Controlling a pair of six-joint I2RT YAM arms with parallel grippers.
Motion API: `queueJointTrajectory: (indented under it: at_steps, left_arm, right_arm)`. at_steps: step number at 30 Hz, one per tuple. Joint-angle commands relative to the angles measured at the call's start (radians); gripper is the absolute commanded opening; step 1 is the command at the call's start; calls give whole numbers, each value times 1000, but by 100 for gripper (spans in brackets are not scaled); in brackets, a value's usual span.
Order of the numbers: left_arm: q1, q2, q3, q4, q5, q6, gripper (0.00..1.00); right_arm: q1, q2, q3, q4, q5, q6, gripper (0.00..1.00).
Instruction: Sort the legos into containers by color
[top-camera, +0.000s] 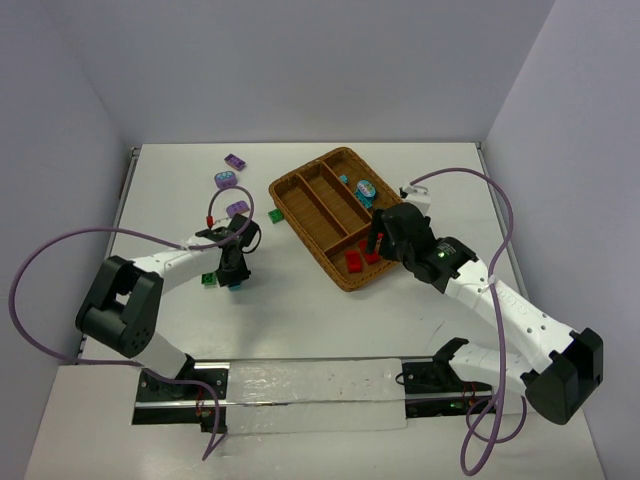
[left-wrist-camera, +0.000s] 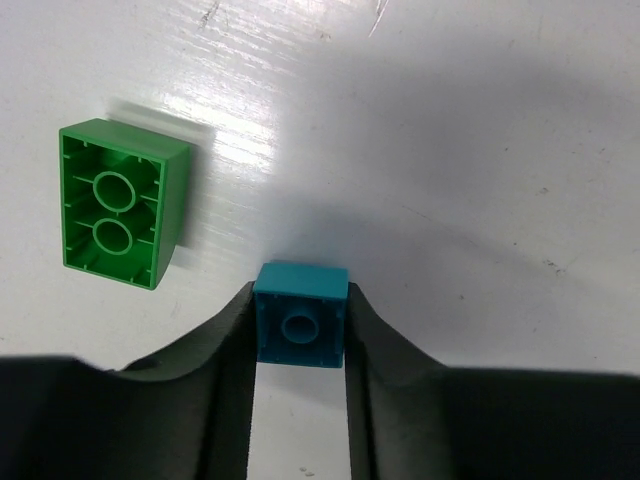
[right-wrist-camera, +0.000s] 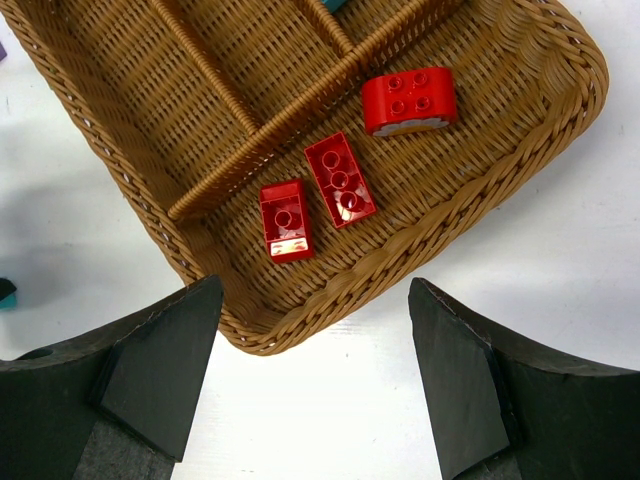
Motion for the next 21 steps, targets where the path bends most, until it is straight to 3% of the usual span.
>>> queueJointTrajectory:
  at_steps: [1,3,4,9,12,15,21]
  left_arm:
    - [-1,-38,30,6,4,8,17]
    - [-9,-44,79,-13,5,25,2]
    - [-12,-45,114,-20,7,33,0]
    - [-45,4,328,49,48,110,0]
    - [-49,113,507,75,93,135,0]
    - [-66,242,784,108,163,152,0]
    - [-90,513,1126,122,275,152,0]
  right_arm:
    - [10,5,42,25,21,-6,82]
    - [10,4,45,24,24,-7,82]
    - [9,3,45,23,26,-7,82]
    - [7,-13,42,21,57,-2,82]
    - [8,-22,39,24,76,3,82]
    - [9,-31,40,14,85,10,82]
    - [9,-44,41,8,111,12,82]
